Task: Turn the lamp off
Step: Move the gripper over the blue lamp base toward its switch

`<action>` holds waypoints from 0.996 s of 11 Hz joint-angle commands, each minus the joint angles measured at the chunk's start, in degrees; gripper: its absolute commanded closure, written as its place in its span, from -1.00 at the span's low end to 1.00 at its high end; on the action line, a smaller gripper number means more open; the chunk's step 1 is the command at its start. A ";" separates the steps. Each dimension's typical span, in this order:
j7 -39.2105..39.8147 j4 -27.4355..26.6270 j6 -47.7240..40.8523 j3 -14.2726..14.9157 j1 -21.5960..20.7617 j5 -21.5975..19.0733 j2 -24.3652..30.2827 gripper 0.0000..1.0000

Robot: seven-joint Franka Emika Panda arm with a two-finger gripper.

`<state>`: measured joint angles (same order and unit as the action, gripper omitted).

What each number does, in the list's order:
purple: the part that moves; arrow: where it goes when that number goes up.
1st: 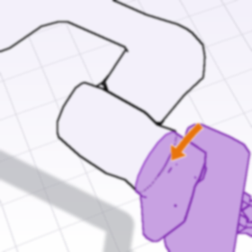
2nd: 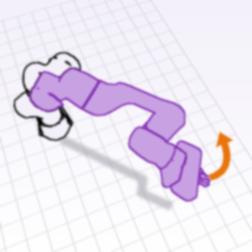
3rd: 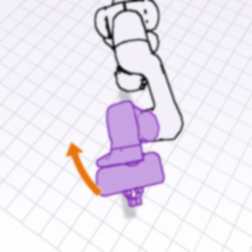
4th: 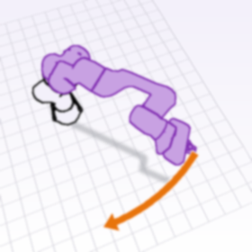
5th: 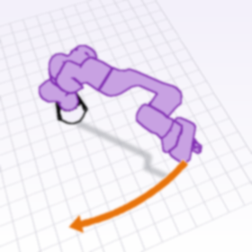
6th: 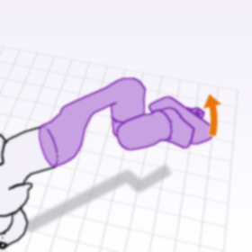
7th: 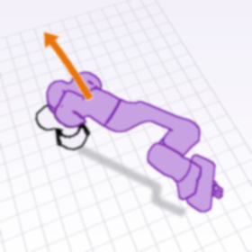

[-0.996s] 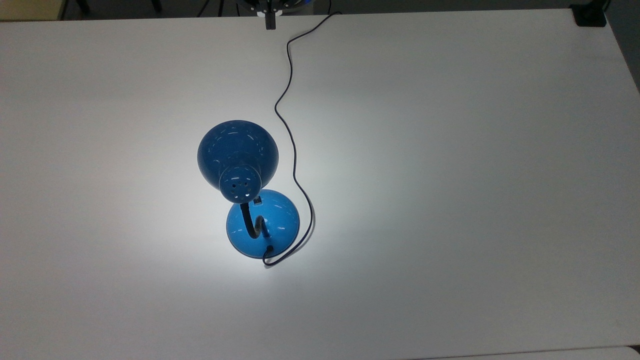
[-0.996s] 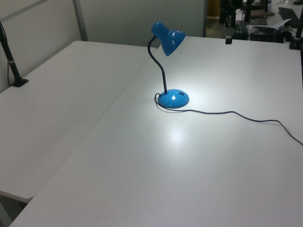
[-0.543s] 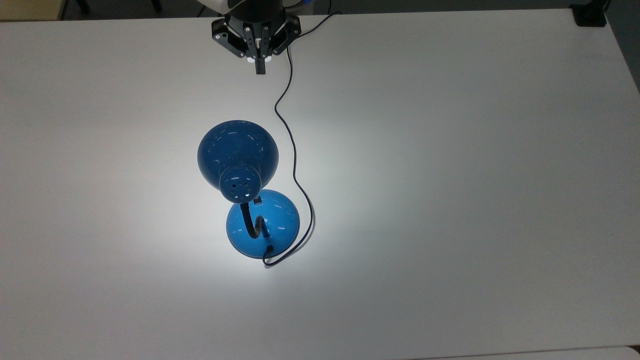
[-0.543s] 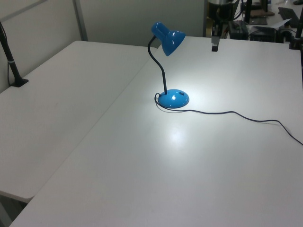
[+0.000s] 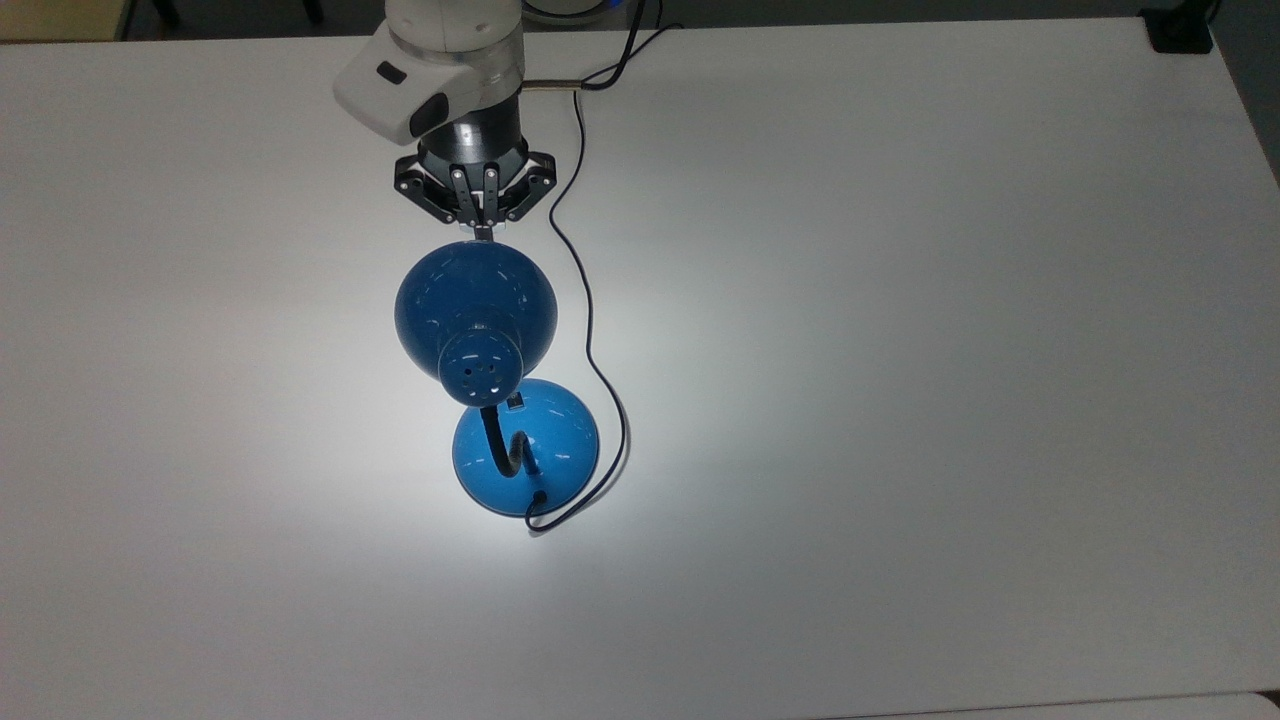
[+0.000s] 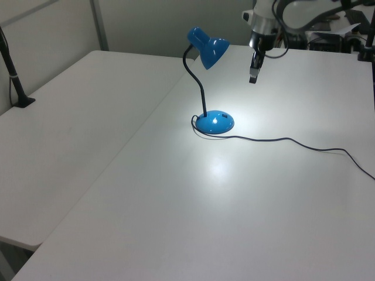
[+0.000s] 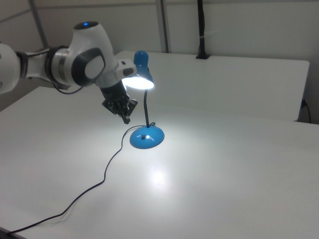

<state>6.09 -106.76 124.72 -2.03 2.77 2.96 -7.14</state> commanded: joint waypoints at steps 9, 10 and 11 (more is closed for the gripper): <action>-0.99 -6.70 29.43 -0.34 1.54 0.47 -10.43 1.00; -0.99 -6.70 30.66 -0.43 1.45 0.56 -11.04 1.00; -0.99 -6.70 31.81 -0.60 1.36 0.47 -11.49 1.00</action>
<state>6.00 -112.61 153.12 -2.22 4.35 2.95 -18.22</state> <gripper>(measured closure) 0.991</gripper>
